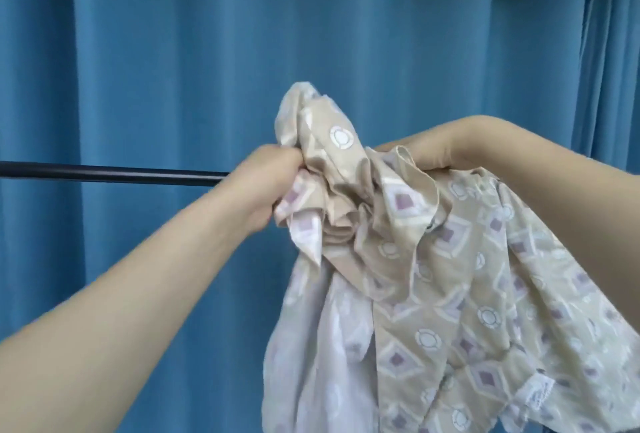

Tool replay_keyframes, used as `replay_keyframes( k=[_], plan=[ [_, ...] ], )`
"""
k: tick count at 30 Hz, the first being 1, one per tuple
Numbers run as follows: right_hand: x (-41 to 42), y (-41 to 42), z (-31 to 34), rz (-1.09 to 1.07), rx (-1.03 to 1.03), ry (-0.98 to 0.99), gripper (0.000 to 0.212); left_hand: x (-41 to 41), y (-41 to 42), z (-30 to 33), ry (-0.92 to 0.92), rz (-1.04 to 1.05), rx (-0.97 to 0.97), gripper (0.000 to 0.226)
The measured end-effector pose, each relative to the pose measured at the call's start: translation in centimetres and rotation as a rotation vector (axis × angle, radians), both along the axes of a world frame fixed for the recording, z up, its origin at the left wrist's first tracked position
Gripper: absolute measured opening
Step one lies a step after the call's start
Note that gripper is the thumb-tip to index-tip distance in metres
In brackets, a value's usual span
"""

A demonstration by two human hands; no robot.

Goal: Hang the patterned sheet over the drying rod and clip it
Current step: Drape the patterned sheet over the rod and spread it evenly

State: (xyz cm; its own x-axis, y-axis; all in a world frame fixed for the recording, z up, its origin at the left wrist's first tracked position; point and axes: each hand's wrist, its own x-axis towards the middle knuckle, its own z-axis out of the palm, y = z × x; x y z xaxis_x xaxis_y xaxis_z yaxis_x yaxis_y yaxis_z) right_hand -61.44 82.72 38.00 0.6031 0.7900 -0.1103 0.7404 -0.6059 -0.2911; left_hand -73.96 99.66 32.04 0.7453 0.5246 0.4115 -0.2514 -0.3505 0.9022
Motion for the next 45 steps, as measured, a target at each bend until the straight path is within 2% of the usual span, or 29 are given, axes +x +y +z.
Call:
replay_keyframes(
  k=[2, 4, 7, 9, 11, 12, 13, 14, 15, 16, 17, 18, 19, 20, 21, 23, 26, 29, 31, 34, 35, 36, 37, 39, 40, 41, 43, 44, 45],
  plan=[
    [-1.3, 0.1, 0.3, 0.051, 0.037, -0.036, 0.049, 0.4, 0.1, 4.8, -0.146, 0.011, -0.029, 0.022],
    [-1.4, 0.3, 0.5, 0.091, 0.125, -0.139, 0.027, 1.6, -0.6, 7.8, -0.235, -0.058, -0.050, 0.022],
    [-0.4, 0.7, 1.2, 0.046, 0.313, -0.443, 0.004, 3.2, -2.6, 8.9, -0.195, -0.191, 0.053, 0.012],
    [0.8, 0.3, 1.9, -0.003, 0.430, -0.410, 0.003, 3.3, -3.5, 8.4, -0.076, -0.286, 0.194, 0.010],
    [2.2, -0.5, 2.6, -0.143, 0.621, -0.299, 0.009, 3.1, -3.4, 7.3, 0.102, -0.294, 0.378, 0.034],
    [3.2, -1.0, 2.8, -0.215, 0.768, -0.246, 0.012, 3.1, -3.2, 6.6, 0.212, -0.231, 0.510, 0.062],
    [4.1, -1.5, 3.1, -0.264, 0.942, -0.172, 0.015, 3.2, -3.1, 5.8, 0.345, -0.113, 0.663, 0.095],
    [4.5, -1.9, 3.5, -0.297, 1.098, -0.081, 0.018, 3.3, -3.1, 4.9, 0.482, 0.013, 0.841, 0.117],
    [5.3, -2.4, 3.6, -0.306, 1.169, -0.058, 0.016, 3.2, -3.3, 3.9, 0.593, 0.100, 0.997, 0.123],
    [5.6, -2.8, 3.8, -0.401, 1.173, -0.053, 0.009, 3.6, -3.4, 3.1, 0.673, 0.141, 1.106, 0.119],
    [5.2, -3.0, 3.8, -0.452, 1.116, -0.122, 0.027, 3.8, -3.6, 2.5, 0.704, 0.149, 1.151, 0.106],
    [4.9, -3.1, 3.4, -0.553, 1.018, -0.254, 0.051, 4.2, -3.8, 2.1, 0.691, 0.175, 1.185, 0.083],
    [5.1, -3.5, 3.7, -0.559, 1.041, -0.306, 0.061, 4.7, -3.8, 2.2, 0.630, 0.245, 1.233, 0.056],
    [5.8, -3.8, 3.8, -0.522, 1.176, -0.187, 0.057, 5.3, -3.7, 2.6, 0.549, 0.318, 1.279, 0.034],
    [6.0, -4.1, 3.8, -0.453, 1.277, -0.094, 0.046, 5.9, -3.6, 3.3, 0.486, 0.333, 1.271, 0.020],
    [6.2, -4.4, 3.6, -0.487, 1.321, -0.161, 0.033, 7.1, -3.5, 4.9, 0.396, 0.163, 1.083, 0.013],
    [5.9, -4.6, 2.8, -0.357, 1.141, -0.293, 0.022, 8.3, -4.0, 7.1, 0.233, -0.020, 0.716, 0.013],
    [5.0, -4.9, 1.5, -0.158, 1.021, -0.115, 0.033, 8.9, -4.9, 8.9, 0.116, -0.088, 0.378, 0.020],
    [5.3, -5.2, 0.1, -0.146, 0.841, -0.055, 0.051, 9.3, -5.4, 10.0, 0.013, -0.178, 0.212, 0.017],
    [5.8, -5.0, -1.6, -0.160, 0.582, -0.115, 0.123, 9.8, -6.1, 11.6, -0.205, -0.262, 0.089, 0.018],
    [5.8, -4.7, -2.0, -0.151, 0.557, -0.180, 0.132, 10.0, -6.5, 12.0, -0.279, -0.297, 0.047, 0.020],
    [5.9, -4.3, -2.4, -0.128, 0.572, -0.268, 0.129, 10.3, -6.9, 12.2, -0.345, -0.322, 0.013, 0.023],
    [6.2, -4.1, -2.5, -0.108, 0.613, -0.365, 0.114, 10.7, -7.2, 12.2, -0.405, -0.337, 0.009, 0.025],
    [6.8, -4.3, -2.2, -0.074, 0.765, -0.438, 0.068, 11.3, -7.6, 11.7, -0.453, -0.373, 0.152, 0.023],
    [6.9, -4.7, -1.9, -0.059, 0.851, -0.394, 0.045, 11.3, -7.5, 11.1, -0.406, -0.387, 0.268, 0.025],
    [7.2, -5.2, -1.5, -0.057, 0.930, -0.308, 0.028, 11.0, -7.3, 10.6, -0.306, -0.390, 0.391, 0.039],
    [8.4, -6.6, -0.8, -0.081, 1.012, -0.120, 0.018, 10.2, -6.7, 9.4, 0.054, -0.333, 0.609, 0.077],
    [8.8, -7.2, -0.4, -0.123, 1.020, -0.057, 0.016, 9.8, -6.6, 8.8, 0.271, -0.301, 0.709, 0.085],
    [9.2, -7.7, -0.1, -0.182, 1.039, -0.007, 0.031, 9.3, -6.8, 8.3, 0.466, -0.301, 0.789, 0.085]
  ],
)
